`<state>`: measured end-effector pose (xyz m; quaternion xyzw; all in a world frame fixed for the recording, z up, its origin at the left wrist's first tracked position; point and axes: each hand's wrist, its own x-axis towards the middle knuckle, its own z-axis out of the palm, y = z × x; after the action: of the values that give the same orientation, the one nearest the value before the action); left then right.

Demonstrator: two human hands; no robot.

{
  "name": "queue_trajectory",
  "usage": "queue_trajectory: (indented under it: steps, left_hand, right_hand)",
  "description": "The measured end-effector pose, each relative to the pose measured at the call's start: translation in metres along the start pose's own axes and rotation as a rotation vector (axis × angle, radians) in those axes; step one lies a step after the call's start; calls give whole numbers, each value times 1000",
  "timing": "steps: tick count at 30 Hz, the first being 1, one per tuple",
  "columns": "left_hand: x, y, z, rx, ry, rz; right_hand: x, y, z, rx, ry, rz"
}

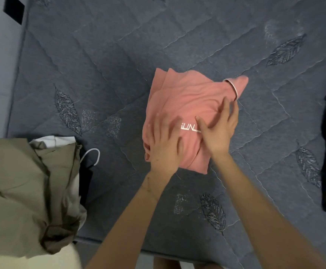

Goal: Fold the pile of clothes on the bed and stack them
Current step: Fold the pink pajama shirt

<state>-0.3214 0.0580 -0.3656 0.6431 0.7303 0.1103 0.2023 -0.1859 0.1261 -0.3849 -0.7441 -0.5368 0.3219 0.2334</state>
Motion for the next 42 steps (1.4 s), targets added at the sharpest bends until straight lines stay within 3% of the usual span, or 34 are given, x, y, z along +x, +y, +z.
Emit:
queue_trajectory:
  steps: [2, 6, 11, 14, 16, 18, 22, 26, 32, 36, 39, 42]
  left_hand:
    - [-1, -5, 15, 120, -145, 128]
    - [0, -20, 38, 303, -266, 155]
    - [-4, -18, 32, 271, -92, 95]
    - [-22, -24, 26, -5, 45, -290]
    - [-27, -32, 21, -376, 85, -614]
    - [-26, -41, 17, -610, 75, -736]
    - [-19, -40, 8, -794, 11, -742]
    - [-12, -31, -2, -859, 49, -600]
    - [-4, -33, -23, -671, 109, -358]
    - [1, -46, -32, -627, 230, -357]
    - [-6, -55, -30, -638, 207, -387]
    - [-16, -65, -19, -591, 110, -531]
  right_hand:
    - [3, 5, 1, 147, -40, 121]
    - [12, 9, 4, 188, -198, 137]
    - [23, 2, 3, 341, -203, 246]
    - [31, 1, -4, 528, -163, 356]
    - [33, 1, -8, 562, -142, 424]
    - [32, 2, -10, 567, -122, 464]
    - [25, 0, -14, 579, -145, 447]
    - [18, 0, -30, 617, -204, 479]
    - [-22, 23, -62, 625, -264, 564]
    - [-54, 49, -77, 554, -494, 722]
    - [-58, 59, -73, 492, -325, 689]
    - [-49, 56, -67, 265, -58, 435]
